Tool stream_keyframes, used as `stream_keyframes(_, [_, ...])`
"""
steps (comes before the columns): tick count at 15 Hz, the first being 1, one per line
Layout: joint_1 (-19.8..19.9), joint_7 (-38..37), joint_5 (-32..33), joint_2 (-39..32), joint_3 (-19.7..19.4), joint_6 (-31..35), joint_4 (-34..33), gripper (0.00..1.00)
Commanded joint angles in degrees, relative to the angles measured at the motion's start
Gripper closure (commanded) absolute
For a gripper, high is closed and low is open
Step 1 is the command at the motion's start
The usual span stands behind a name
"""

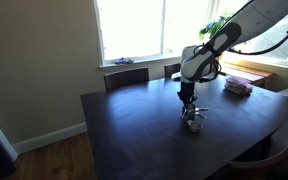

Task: Stack the pots in order of size

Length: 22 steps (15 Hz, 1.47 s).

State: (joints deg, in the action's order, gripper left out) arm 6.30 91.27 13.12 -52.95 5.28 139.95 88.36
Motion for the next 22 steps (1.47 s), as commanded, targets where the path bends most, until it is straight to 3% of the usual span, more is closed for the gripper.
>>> stream_keyframes(1, [-0.2,1.2,0.4,-0.4,-0.5,0.3,-0.9,0.64])
stream_keyframes(11, [3.6,1.6,-3.1,7.2,1.7,2.6,7.8,0.02])
stream_keyframes(17, [2.6,-4.9,-6.4,15.7,0.3,0.0,16.9,0.0])
stream_keyframes(22, [0.8,-11.1,-4.9,21.5,-0.6,2.1,26.9,0.0])
